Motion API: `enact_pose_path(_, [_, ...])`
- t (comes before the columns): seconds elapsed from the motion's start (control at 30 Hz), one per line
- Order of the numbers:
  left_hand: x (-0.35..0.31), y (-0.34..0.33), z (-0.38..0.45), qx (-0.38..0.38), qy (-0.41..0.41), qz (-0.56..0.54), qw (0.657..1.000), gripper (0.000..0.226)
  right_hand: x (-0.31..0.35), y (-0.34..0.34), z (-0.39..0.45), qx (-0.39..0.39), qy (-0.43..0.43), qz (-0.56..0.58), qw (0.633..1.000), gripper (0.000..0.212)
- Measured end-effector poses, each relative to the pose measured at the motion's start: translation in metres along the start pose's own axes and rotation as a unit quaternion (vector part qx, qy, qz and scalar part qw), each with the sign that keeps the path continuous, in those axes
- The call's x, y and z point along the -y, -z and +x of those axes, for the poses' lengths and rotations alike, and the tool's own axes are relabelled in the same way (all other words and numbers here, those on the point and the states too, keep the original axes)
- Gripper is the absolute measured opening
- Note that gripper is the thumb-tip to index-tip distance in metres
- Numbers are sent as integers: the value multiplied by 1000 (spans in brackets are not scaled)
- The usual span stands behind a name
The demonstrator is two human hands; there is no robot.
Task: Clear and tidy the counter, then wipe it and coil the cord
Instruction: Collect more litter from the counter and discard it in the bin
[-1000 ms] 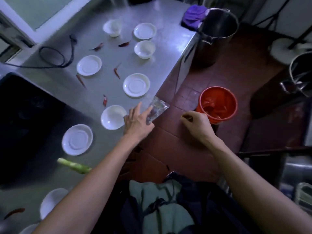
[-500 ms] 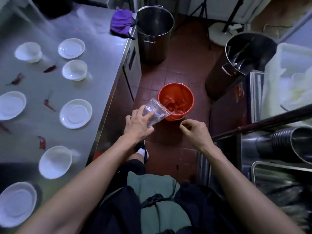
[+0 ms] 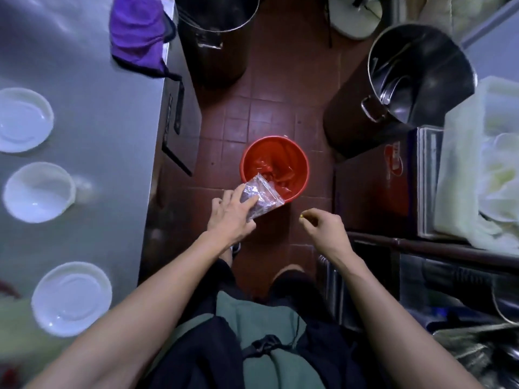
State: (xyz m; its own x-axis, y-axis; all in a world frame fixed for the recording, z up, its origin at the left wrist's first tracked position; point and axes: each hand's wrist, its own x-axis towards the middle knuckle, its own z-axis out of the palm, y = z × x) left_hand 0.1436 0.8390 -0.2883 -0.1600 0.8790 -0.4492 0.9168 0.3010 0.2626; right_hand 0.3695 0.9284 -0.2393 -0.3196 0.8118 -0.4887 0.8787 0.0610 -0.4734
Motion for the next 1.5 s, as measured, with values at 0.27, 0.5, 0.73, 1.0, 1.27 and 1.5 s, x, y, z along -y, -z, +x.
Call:
enact_pose_path(0.27, [22,28,83,44,-19,31,998,65,17,3,71,23,-57,37,997,14])
enact_pose_path(0.5, [27,19,132,62,31,4,998,61,-9,-11,130,87,-85,59,991,15])
enact_pose_path(0.73, [18,-20,190,92,27,23,995,58,-49,-42,193,174,-75,21,982,18])
enact_pose_path(1.0, [25,-99,269,143,-5,70,987,57,-102,-105,272,192,-61,-7,979,15])
enact_pose_path(1.27, [56,-181,323,165,-58,165,971,67,-147,-176,333,180,-75,16,981,14])
enact_pose_path(1.5, [55,-237,365,186,-125,224,949,67,-176,-223,375,149,-98,54,983,14])
